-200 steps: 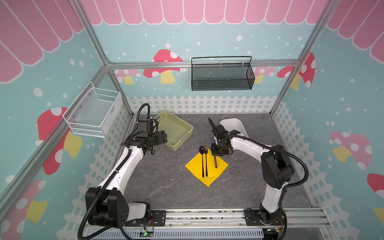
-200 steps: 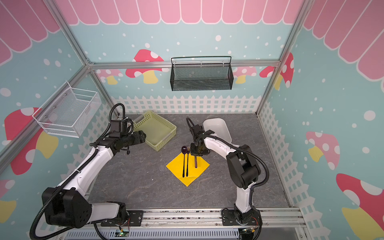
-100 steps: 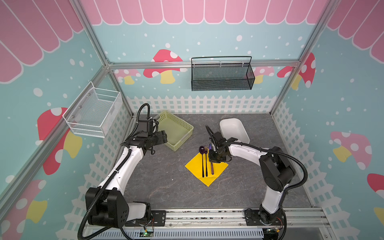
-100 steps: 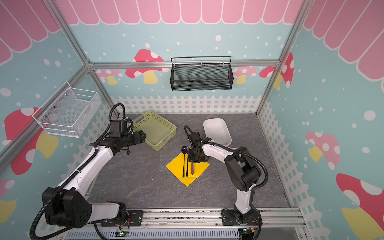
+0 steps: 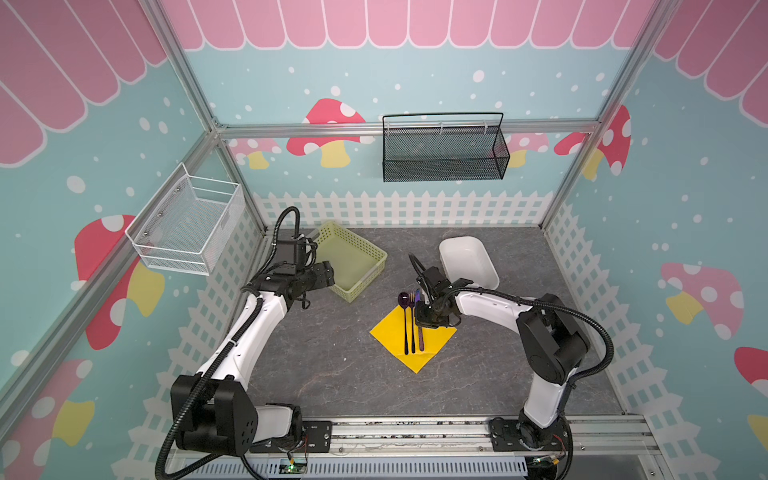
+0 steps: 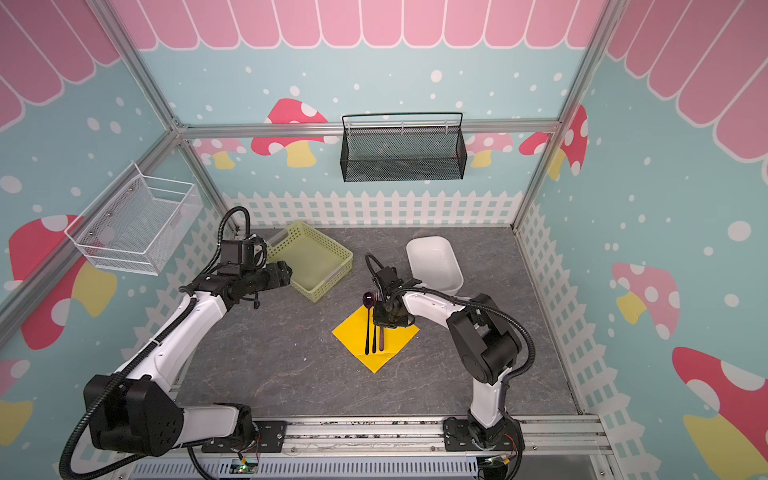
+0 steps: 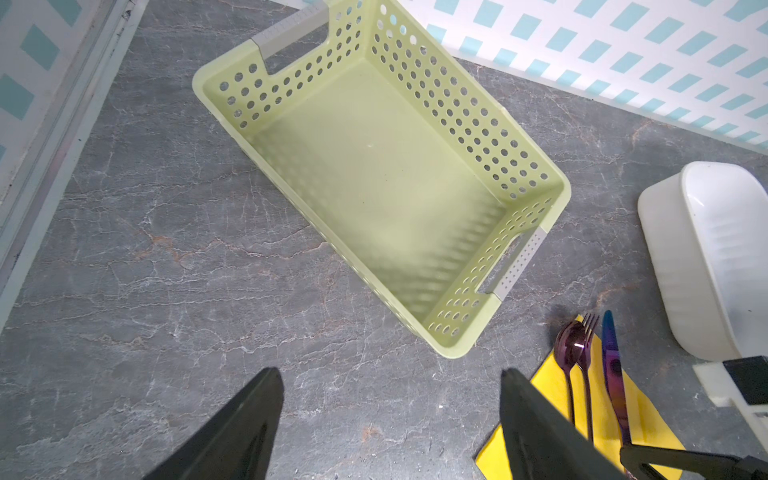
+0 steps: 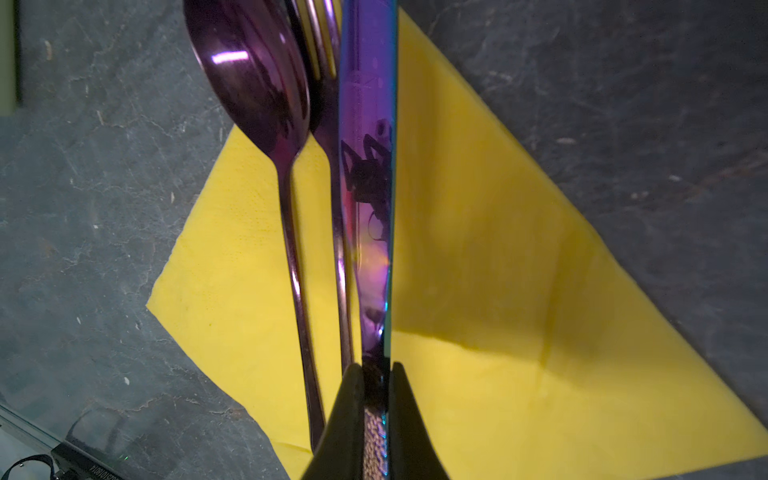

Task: Place the utensils on the paper napkin and roll it up
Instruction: 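Carry the knife over the napkin beside the fork and lower it, then lower the purple knife onto the napkin beside the fork with the right gripper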

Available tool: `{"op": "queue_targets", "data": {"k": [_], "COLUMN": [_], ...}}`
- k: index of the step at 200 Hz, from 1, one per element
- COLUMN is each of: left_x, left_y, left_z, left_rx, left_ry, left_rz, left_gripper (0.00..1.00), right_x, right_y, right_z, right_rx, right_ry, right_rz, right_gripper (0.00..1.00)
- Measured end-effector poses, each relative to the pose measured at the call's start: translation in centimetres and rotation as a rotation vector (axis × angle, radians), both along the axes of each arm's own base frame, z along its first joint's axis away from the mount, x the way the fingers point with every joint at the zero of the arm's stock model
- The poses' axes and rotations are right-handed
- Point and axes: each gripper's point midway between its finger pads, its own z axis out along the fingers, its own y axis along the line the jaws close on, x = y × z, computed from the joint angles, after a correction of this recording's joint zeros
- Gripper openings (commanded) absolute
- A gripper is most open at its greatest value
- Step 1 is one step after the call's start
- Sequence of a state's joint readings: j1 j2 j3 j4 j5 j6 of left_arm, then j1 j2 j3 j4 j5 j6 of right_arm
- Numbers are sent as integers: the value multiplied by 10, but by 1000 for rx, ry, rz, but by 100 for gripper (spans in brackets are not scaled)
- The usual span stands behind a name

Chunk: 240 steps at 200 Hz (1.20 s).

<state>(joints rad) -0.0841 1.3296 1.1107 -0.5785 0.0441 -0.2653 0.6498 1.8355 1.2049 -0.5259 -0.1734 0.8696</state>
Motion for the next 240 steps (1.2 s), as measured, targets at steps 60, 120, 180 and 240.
{"op": "queue_targets", "data": {"k": [60,120,180,240], "left_x": [0,0,0,0], "left_y": [0,0,0,0], "left_z": [0,0,0,0], "left_rx": [0,-1,-1,-1], "left_ry": [0,0,0,0], "left_rz": [0,0,0,0], "left_gripper": [84,84,83,84], "right_x": [3,4,4,5], "right_y": [-3,-2,-2,-1], "right_z": [-1,-5,-13,-19], "right_rx": [-15,-14,-21,-21], "right_ry": [-13,-17,-8,-6], "right_rz": [-12,-15,-15,-14], "right_gripper": [4,4,4,4]}}
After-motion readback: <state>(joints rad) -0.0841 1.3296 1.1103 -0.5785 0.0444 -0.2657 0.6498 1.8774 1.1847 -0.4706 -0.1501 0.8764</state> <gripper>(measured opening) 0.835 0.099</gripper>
